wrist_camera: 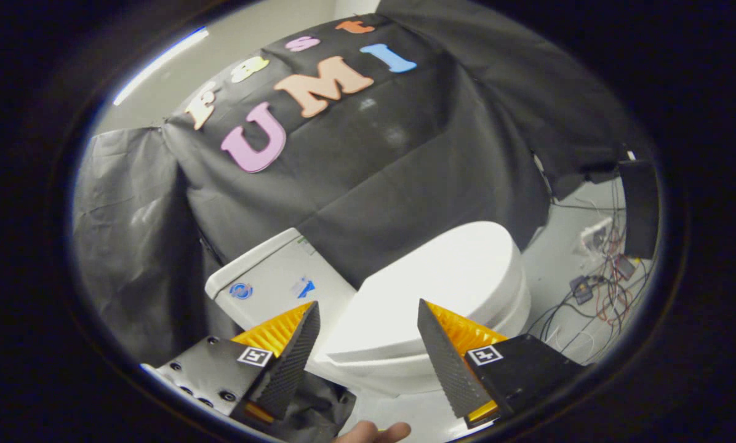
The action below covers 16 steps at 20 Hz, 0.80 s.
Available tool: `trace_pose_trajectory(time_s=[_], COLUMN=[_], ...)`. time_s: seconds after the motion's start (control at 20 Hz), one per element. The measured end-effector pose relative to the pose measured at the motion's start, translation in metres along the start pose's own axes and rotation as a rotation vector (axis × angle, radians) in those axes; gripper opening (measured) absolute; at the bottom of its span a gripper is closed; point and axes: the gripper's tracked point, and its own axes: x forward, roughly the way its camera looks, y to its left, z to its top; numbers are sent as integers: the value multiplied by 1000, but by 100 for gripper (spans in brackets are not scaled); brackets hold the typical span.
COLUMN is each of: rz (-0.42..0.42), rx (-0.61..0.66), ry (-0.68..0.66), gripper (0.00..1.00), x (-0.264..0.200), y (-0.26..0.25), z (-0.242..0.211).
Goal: Open the toilet lid.
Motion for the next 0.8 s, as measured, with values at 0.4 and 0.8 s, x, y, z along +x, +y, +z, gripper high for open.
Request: trace_pose_trajectory(time_s=[0.4, 0.8], rz=[-69, -108], rx=[282, 676], ry=[17, -165], gripper=[99, 80], x=[16, 18], y=[-45, -82], z=[-49, -54])
